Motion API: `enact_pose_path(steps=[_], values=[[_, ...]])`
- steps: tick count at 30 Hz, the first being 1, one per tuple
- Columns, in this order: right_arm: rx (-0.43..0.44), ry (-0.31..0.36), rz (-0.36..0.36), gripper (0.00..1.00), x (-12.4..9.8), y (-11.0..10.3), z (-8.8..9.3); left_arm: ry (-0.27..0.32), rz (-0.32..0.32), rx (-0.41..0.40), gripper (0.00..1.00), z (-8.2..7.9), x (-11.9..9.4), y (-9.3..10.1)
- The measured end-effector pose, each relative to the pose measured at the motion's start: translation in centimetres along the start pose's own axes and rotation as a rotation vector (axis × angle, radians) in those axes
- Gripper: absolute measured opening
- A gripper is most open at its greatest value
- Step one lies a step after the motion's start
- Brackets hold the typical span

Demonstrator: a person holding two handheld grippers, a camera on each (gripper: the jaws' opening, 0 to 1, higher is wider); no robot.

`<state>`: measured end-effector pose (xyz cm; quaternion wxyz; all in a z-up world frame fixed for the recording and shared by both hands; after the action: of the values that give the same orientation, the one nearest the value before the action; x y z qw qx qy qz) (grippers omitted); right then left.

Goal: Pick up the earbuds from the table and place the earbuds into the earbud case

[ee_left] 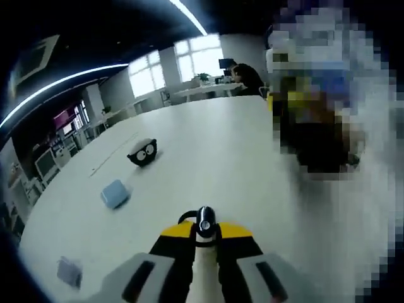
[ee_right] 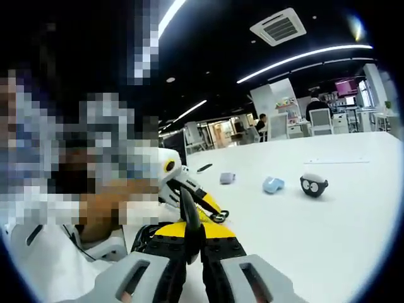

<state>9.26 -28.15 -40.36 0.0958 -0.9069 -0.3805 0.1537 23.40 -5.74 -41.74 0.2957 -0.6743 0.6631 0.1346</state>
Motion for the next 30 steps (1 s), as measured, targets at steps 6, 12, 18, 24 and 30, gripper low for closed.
enact_pose_path(steps=[6,12,18,24,30], values=[[-0.054,-0.017,-0.016,0.06,0.0,-0.4,-0.1,0.075,0.038,0.183,0.14,-3.1,-3.8,2.6],[-0.108,-0.024,-0.04,0.06,0.0,-1.3,-0.3,0.062,0.119,0.419,0.14,-6.1,-5.7,7.0],[-0.109,-0.028,-0.044,0.06,0.2,-1.7,-0.2,0.06,0.126,0.455,0.15,-7.5,-5.3,8.8],[-0.102,-0.033,-0.048,0.06,0.4,-1.9,0.0,0.079,0.175,0.511,0.15,-8.4,-4.4,9.8],[-0.109,-0.04,-0.058,0.06,0.6,-2.4,0.2,0.055,0.208,0.551,0.15,-8.7,-3.7,10.2]])
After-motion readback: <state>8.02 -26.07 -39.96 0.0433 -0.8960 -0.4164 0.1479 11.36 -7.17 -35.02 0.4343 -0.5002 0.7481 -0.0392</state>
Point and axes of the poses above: the point that each gripper's makers call its tool centre point, and the gripper's own axes: x roughly forward along the fingers, y roughly to its right, z roughly out of its underside, the point moved 10 cm from there along -x, roughly backward along the fingers, and after that the axes turned 4 degrees about -y, right-handed, at the moved point
